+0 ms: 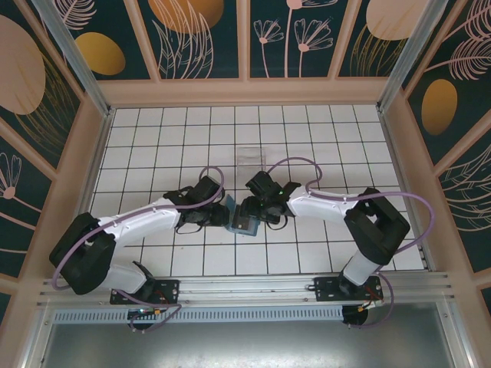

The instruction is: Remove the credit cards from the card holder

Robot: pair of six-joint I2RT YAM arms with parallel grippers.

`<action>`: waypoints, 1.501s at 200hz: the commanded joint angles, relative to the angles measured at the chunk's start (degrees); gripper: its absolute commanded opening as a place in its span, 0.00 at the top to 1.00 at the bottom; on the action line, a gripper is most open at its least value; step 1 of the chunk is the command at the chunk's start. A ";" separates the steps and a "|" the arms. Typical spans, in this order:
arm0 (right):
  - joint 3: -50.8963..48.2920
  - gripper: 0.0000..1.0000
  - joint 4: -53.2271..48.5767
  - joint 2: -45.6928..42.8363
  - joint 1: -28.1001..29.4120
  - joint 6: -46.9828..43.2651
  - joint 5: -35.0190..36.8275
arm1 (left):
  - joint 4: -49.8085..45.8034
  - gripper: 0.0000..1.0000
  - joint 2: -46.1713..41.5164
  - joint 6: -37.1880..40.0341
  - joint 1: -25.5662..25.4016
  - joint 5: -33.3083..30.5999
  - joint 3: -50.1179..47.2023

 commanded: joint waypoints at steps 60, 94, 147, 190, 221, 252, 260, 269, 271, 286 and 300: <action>0.96 0.42 -6.33 -0.02 0.64 -0.69 6.79 | 6.67 0.84 -0.04 -1.29 4.90 5.46 -5.41; 0.52 0.59 -6.21 -0.33 -0.11 -1.35 7.55 | 13.07 0.89 -0.46 -5.28 4.98 10.46 -9.08; -0.02 0.76 -6.80 -0.40 -2.77 -3.78 10.02 | 22.26 0.92 -2.84 -13.12 4.86 13.61 -15.05; -1.47 0.80 -2.94 -0.72 -4.29 -6.87 10.54 | 22.16 0.71 -4.60 -17.67 2.49 7.85 -17.15; -0.68 0.83 -2.60 0.32 -5.05 -8.56 11.41 | 11.33 0.58 -4.29 -14.24 2.09 -1.70 -13.24; -0.19 0.84 -2.34 0.92 -5.17 -9.42 11.13 | 3.42 0.51 -2.80 -9.58 2.10 -7.67 -8.92; -0.11 0.85 -2.21 1.01 -5.20 -9.68 10.98 | 1.92 0.50 -1.70 -8.29 2.18 -8.56 -7.70; -0.09 0.86 -2.00 1.12 -5.18 -9.90 10.72 | 0.60 0.48 -0.04 -6.59 2.10 -8.81 -6.48; -0.03 0.86 -1.95 1.17 -5.16 -10.02 10.70 | 0.31 0.48 0.29 -6.11 2.09 -8.80 -6.11; -0.01 0.87 -1.58 1.30 -5.13 -10.23 9.69 | -1.39 0.47 3.47 -3.72 2.10 -8.33 -3.97; -0.01 0.86 -1.46 1.11 -5.06 -9.89 8.66 | -2.35 0.46 5.52 -1.82 2.16 -8.12 -2.56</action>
